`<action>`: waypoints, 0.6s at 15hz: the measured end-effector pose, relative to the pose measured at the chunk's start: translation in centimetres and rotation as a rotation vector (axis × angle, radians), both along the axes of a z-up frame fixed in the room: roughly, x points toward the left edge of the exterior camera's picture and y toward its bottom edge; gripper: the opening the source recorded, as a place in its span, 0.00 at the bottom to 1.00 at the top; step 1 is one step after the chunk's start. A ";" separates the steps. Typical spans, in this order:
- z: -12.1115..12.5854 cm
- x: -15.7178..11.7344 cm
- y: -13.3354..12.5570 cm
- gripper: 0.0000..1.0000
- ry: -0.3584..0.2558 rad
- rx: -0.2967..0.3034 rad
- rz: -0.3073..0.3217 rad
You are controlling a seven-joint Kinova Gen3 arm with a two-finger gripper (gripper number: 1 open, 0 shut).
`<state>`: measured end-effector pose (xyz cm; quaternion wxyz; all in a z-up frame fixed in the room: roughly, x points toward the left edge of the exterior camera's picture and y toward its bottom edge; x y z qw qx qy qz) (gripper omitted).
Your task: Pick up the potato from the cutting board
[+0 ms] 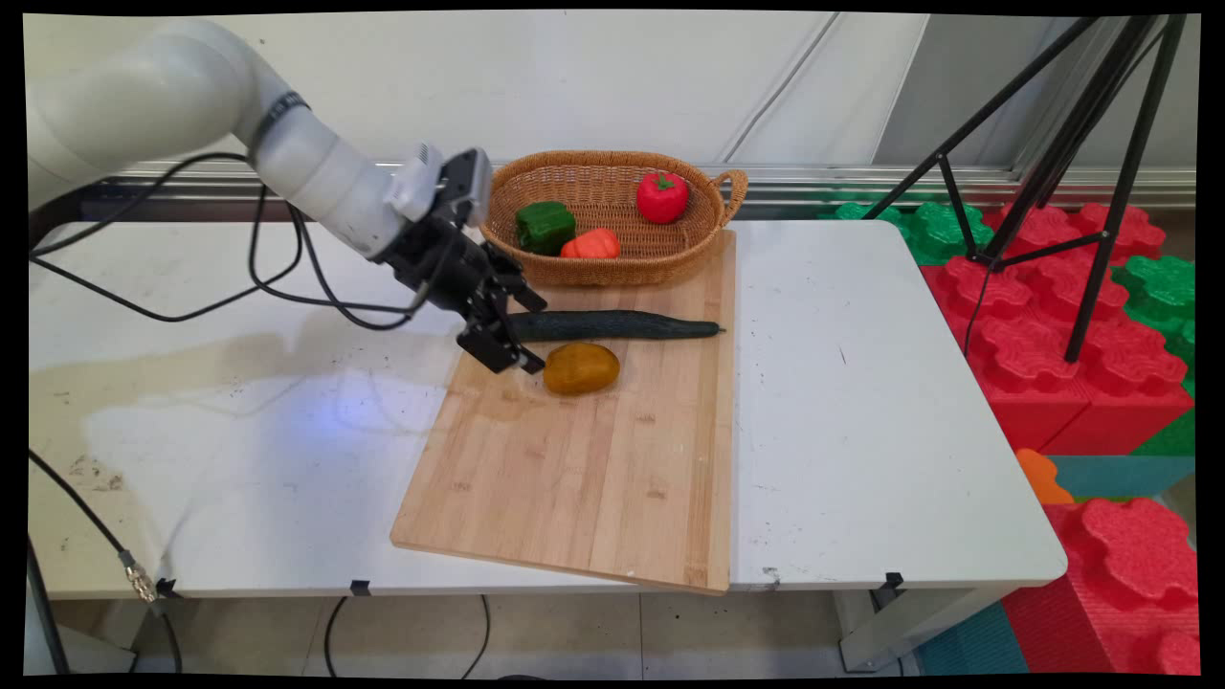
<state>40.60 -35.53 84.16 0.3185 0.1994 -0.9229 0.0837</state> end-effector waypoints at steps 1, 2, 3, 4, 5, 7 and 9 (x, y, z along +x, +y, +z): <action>-0.6 -0.5 -0.2 1.00 -0.005 0.005 -0.001; -0.9 -0.8 -0.3 1.00 -0.009 0.008 -0.002; -1.5 -1.2 -0.6 1.00 -0.014 0.012 -0.002; -2.1 -1.7 -0.8 1.00 -0.019 0.017 -0.001; -2.7 -2.2 -1.1 1.00 -0.024 0.021 0.000; -3.7 -3.0 -1.6 1.00 -0.034 0.029 0.002; -4.5 -3.7 -2.0 1.00 -0.041 0.035 0.004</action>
